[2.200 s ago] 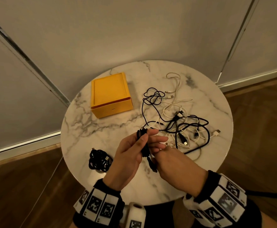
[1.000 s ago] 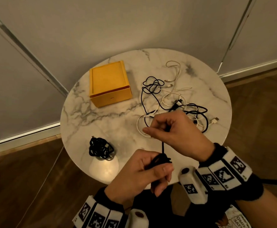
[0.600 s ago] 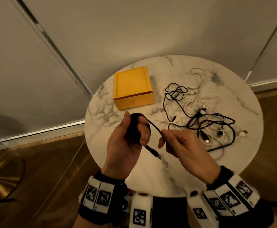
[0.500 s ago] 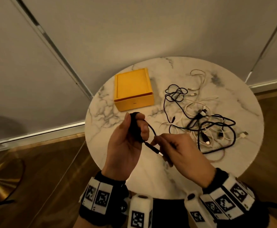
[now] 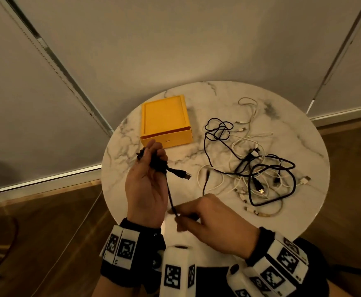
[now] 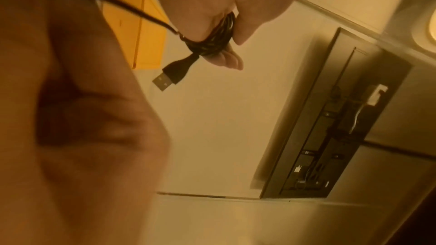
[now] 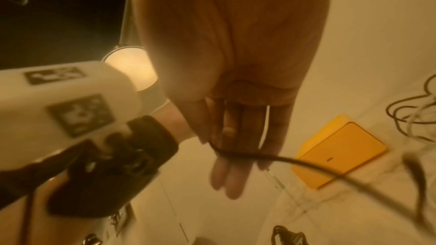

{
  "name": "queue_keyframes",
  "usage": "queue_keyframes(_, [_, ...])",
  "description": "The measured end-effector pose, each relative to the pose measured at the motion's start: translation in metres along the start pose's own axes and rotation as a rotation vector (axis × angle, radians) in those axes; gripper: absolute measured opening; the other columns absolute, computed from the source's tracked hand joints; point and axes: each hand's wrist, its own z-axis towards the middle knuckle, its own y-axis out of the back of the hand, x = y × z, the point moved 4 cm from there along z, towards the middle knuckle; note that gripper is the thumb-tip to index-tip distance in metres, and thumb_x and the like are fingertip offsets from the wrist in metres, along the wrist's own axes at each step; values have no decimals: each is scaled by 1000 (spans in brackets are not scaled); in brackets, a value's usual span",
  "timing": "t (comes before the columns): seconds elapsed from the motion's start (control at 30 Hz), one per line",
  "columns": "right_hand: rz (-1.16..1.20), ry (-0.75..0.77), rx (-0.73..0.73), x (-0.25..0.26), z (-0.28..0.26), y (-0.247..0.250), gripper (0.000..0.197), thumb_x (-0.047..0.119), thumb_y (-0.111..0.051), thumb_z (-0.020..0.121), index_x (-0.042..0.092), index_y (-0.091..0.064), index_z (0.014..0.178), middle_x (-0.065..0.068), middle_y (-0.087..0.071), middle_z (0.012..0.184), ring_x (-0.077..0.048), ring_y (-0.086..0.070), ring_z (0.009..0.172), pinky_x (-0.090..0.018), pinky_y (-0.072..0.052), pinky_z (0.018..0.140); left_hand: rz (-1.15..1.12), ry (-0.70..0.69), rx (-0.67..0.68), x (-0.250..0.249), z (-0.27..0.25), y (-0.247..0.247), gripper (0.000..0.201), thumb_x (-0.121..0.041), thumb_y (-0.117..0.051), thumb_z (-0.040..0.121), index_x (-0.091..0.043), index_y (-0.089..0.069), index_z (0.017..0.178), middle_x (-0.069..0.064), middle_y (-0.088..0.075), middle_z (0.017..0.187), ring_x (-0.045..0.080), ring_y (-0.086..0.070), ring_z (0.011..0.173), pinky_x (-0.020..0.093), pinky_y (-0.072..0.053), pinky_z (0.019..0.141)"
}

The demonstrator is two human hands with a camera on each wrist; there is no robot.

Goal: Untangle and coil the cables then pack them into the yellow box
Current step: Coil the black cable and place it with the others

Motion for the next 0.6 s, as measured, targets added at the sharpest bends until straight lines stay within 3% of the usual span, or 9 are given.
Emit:
queue_keyframes(0.1, [22,29,-21,11,-2,7,24,24,-50,98,10,-70,100,-1,-70,69,-12,-64,62,-35,-49,67,312,-109,85,6,6,-2,21,-8,-45,94,0,-55,111,6,-65,87,14,-59,77,22,-50,77])
queue_keyframes(0.2, [0,30,-125,20,-5,38,20,27,-55,95,15,-72,93,-3,-65,65,-17,-55,56,-38,-45,60,751,-124,297,17,-2,-9,21,-13,-43,100,1,-58,107,6,-67,81,20,-61,78,26,-50,76])
queue_keyframes(0.27, [-5,12,-171,20,-9,62,14,25,-62,92,17,-73,87,1,-67,68,-15,-59,59,-36,-48,62,875,33,406,24,-11,-10,30,-23,-43,99,-9,-69,96,3,-69,77,17,-65,77,24,-52,75])
queue_keyframes(0.3, [10,13,-154,19,-10,72,11,23,-66,90,17,-74,86,3,-69,70,-13,-62,62,-36,-50,64,903,117,449,25,-14,-7,37,-25,-41,100,-17,-74,84,2,-70,73,13,-66,74,22,-52,72])
queue_keyframes(0.37, [71,22,-65,12,-14,85,7,17,-70,88,14,-75,88,5,-73,75,-10,-68,70,-35,-54,71,922,290,622,31,-24,-6,49,-34,-37,103,-19,-72,71,3,-67,65,17,-63,64,24,-49,67])
queue_keyframes(0.4, [86,17,-35,8,-16,88,6,16,-72,86,12,-76,89,6,-73,77,-10,-69,73,-36,-55,73,898,374,718,35,-30,-5,48,-39,-36,101,-18,-70,74,5,-64,64,19,-58,60,25,-46,66])
queue_keyframes(0.47, [86,-3,-32,-1,-20,91,8,16,-74,84,12,-75,91,5,-73,76,-11,-69,72,-36,-56,71,850,502,786,43,-38,0,42,-41,-38,96,-12,-66,84,5,-61,62,18,-53,56,24,-43,64])
queue_keyframes(0.6, [165,-32,-119,-18,-31,86,11,19,-76,82,11,-73,88,-2,-73,74,-18,-68,69,-38,-54,71,877,559,865,55,-45,2,28,-31,-47,96,-10,-61,86,-1,-55,57,12,-45,52,19,-38,59])
